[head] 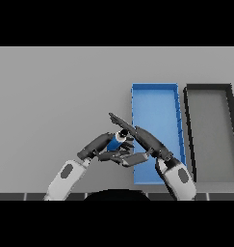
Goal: Pick up the blue pipe and place it into the blue bin.
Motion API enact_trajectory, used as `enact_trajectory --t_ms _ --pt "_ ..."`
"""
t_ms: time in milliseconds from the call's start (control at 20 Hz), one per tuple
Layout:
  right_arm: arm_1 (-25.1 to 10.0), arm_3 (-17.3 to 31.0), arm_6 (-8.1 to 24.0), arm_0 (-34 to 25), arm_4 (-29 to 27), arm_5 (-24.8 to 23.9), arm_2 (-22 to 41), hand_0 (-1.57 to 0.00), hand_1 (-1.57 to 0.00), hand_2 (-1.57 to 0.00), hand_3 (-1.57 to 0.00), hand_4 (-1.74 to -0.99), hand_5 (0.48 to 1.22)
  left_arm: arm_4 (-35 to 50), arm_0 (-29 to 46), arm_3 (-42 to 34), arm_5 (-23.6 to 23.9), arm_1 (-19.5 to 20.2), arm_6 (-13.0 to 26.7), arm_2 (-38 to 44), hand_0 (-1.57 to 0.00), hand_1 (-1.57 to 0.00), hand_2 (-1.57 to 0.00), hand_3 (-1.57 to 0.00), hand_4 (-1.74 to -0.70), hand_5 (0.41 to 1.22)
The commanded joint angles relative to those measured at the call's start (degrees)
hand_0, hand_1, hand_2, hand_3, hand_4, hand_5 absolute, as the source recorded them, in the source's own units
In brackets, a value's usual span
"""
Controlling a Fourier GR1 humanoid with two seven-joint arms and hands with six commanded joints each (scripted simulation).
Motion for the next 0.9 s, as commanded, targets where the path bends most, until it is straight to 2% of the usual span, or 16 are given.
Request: enact_trajectory --t_ms 0,200,250,300,350,400,450,500,550,600,650,700,750,800,850 --pt "0.84 0.42 0.24 -1.29 0.25 0.10 1.02 0.00 0.00 0.00 0.00 -1.232 0.517 0.33 0.41 0.06 -0.68 0.18 -0.12 0.24 -1.57 -1.57 -1.57 -1.54 -1.52 1.221" --pt "2.54 3.37 2.93 -5.47 -0.73 0.23 1.51 0.00 0.00 -0.01 0.00 -1.210 0.498 -0.15 -0.34 0.57 -0.70 -0.79 0.62 1.27 -1.57 -1.57 -1.57 -1.56 -1.47 1.221" --pt "2.93 4.96 3.38 -7.16 -0.85 0.46 1.16 -0.02 -0.03 -0.05 -0.03 -1.236 0.493 0.07 -0.07 0.28 -0.79 -0.78 1.66 1.40 -1.57 -1.57 -1.57 -1.56 -1.52 1.221" --pt "3.12 5.60 4.07 -8.82 -1.62 0.97 1.03 -0.11 -0.14 -0.16 -0.12 -1.291 0.483 -0.40 0.52 0.05 -1.20 -0.55 0.54 1.19 -1.57 -1.57 -1.57 -1.28 -1.57 1.221" --pt "3.51 7.05 4.15 -10.28 -1.20 1.28 1.12 -0.26 -0.30 -0.31 -0.25 -1.348 0.477 -2.37 -0.57 0.18 -0.11 -0.29 2.53 1.25 -1.57 -1.57 -1.57 -1.19 -1.60 1.221" --pt "3.96 7.83 4.28 -10.88 -1.22 1.73 1.29 -0.47 -0.49 -0.49 -0.52 -1.365 0.477 -4.57 -0.65 -0.07 -0.31 0.80 3.33 0.04 -1.57 -1.53 -1.57 -1.12 -1.63 1.221" --pt "4.23 8.74 3.72 -11.66 -1.31 1.80 1.06 -0.69 -0.70 -0.71 -0.66 -1.433 0.486 -4.40 -0.40 -0.89 -0.09 1.03 4.04 0.48 -1.57 -1.54 -1.57 -1.12 -1.65 1.221" --pt "4.74 8.83 3.49 -12.81 -2.51 1.86 0.82 -0.87 -0.88 -0.88 -0.77 -1.486 0.516 -4.82 -0.61 -0.68 0.20 0.47 1.95 0.41 -1.57 -1.54 -1.57 -1.21 -1.67 1.221" --pt "5.22 8.70 3.41 -12.72 -3.00 1.60 1.05 -1.01 -1.02 -1.02 -0.88 -1.527 0.570 -4.25 -0.58 -0.34 -0.10 0.00 1.06 0.82 -1.57 -1.55 -1.57 -1.28 -1.68 1.221" --pt "5.60 8.84 3.18 -12.31 -3.87 1.83 1.04 -1.12 -1.13 -1.13 -1.02 -1.498 0.638 -3.27 0.12 -0.43 -1.09 0.02 0.23 1.19 -1.57 -1.55 -1.57 -1.34 -1.69 1.221" --pt "6.40 9.69 2.14 -12.53 -3.73 1.65 0.86 -1.21 -1.22 -1.22 -1.13 -1.474 0.755 -2.31 0.31 -0.12 -1.59 -0.69 0.27 1.68 -1.57 -1.56 -1.57 -1.39 -1.70 1.221" --pt "6.27 9.17 0.84 -11.79 -3.40 2.00 0.96 -1.28 -1.29 -1.29 -1.22 -1.457 0.848 -2.24 0.78 0.48 -1.63 -1.86 -0.95 1.57 -1.57 -1.56 -1.57 -1.42 -1.71 1.221" --pt "6.58 9.52 -0.78 -11.26 -2.05 2.39 1.74 -1.34 -1.34 -1.34 -1.29 -1.445 0.923 -2.21 1.19 0.60 -1.82 -2.32 -0.52 1.70 -1.57 -1.56 -1.57 -1.45 -1.72 1.221" --pt "5.87 9.38 -1.84 -11.35 -0.77 2.93 2.00 -1.39 -1.39 -1.39 -1.34 -1.438 0.982 -2.18 1.13 0.21 -1.94 -2.28 0.84 2.37 -1.57 -1.56 -1.57 -1.48 -1.72 1.221" --pt "5.83 9.56 -1.78 -12.33 0.18 3.34 1.92 -1.42 -1.43 -1.43 -1.39 -1.435 1.030 -2.78 0.52 0.59 -1.87 -2.42 0.55 2.51 -1.57 -1.57 -1.57 -1.50 -1.72 1.221"
